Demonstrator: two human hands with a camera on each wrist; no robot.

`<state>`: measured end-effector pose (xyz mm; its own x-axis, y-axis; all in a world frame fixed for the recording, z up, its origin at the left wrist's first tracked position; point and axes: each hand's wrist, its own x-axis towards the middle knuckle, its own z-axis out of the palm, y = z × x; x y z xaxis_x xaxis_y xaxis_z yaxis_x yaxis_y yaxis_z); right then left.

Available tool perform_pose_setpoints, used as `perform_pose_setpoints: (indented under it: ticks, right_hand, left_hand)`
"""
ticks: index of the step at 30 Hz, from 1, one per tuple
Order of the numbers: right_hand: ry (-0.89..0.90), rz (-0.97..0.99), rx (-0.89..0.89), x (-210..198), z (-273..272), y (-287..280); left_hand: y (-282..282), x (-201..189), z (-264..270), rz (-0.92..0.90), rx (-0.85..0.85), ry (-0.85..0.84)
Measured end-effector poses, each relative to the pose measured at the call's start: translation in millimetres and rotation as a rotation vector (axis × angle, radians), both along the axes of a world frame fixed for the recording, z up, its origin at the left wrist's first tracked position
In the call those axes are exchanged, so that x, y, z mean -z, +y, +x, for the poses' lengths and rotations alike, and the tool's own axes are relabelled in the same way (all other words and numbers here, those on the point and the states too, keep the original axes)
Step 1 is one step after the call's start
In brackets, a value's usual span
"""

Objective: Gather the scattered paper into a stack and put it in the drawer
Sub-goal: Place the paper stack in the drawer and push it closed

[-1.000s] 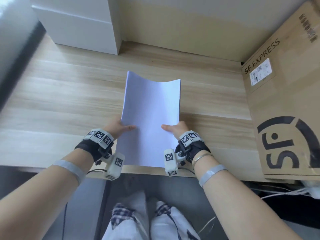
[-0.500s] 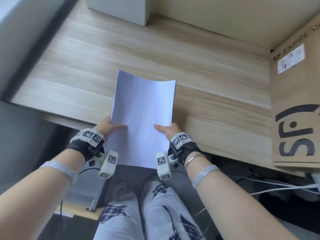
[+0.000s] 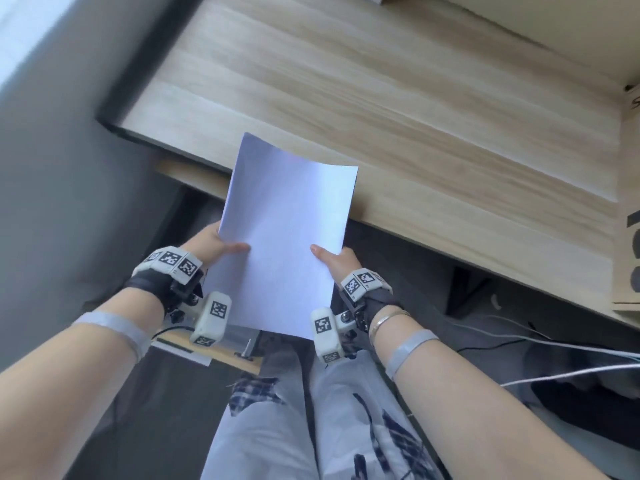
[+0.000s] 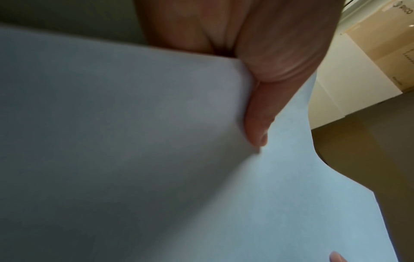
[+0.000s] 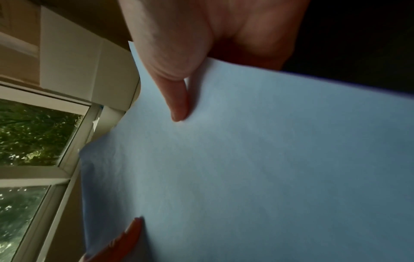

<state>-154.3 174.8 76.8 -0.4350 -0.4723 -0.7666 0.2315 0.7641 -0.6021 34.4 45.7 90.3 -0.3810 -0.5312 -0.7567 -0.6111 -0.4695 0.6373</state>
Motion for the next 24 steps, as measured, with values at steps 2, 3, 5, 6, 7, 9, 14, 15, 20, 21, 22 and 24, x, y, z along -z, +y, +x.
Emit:
perform_pose_setpoints:
  ticks: [2,3,5,6,7,9,14,15,20,21,22,24]
  right_hand:
    - [0.051,-0.048,-0.039,4.4,17.0,-2.2]
    - [0.079,-0.059,-0.075,8.4,24.5,-3.7]
    - [0.096,-0.04,-0.147,20.7,40.2,-6.6]
    - [0.086,-0.021,-0.179,28.3,48.6,-7.6]
    - [0.082,-0.008,-0.207,37.0,56.9,-7.9]
    - [0.088,0.03,-0.251,49.7,73.7,-7.7]
    - [0.053,0.156,-0.322,82.5,98.9,-11.7]
    - [0.042,0.176,-0.33,89.7,100.4,-14.3]
    - [0.047,0.303,-0.377,121.4,104.2,-27.4]
    - [0.049,0.315,-0.372,127.2,105.7,-29.6]
    - [0.047,0.33,-0.375,129.9,107.1,-32.7]
    - [0.043,0.346,-0.373,140.0,110.8,-35.8]
  left_hand:
    - [-0.6,5.8,25.2,0.001,-0.011,-0.016]
    - [-0.5,8.7,37.0,0.008,-0.017,-0.024]
    - [-0.7,16.3,58.9,0.029,-0.019,-0.047]
    - [-1.3,21.4,69.4,0.04,-0.022,-0.061]
    - [-1.2,27.0,79.1,0.05,-0.027,-0.074]
    - [-0.6,38.0,95.5,0.07,-0.03,-0.107]
    - [-1.7,72.8,115.9,0.121,-0.048,-0.191]
    - [-3.6,81.3,117.5,0.129,-0.055,-0.196]
    - [-18.7,121.3,118.1,0.11,0.003,-0.256]
    - [-22.3,129.6,118.4,0.101,0.017,-0.267]
    - [-26.1,137.2,118.9,0.094,0.036,-0.283]
    - [-32.8,151.7,120.6,0.086,0.077,-0.321]
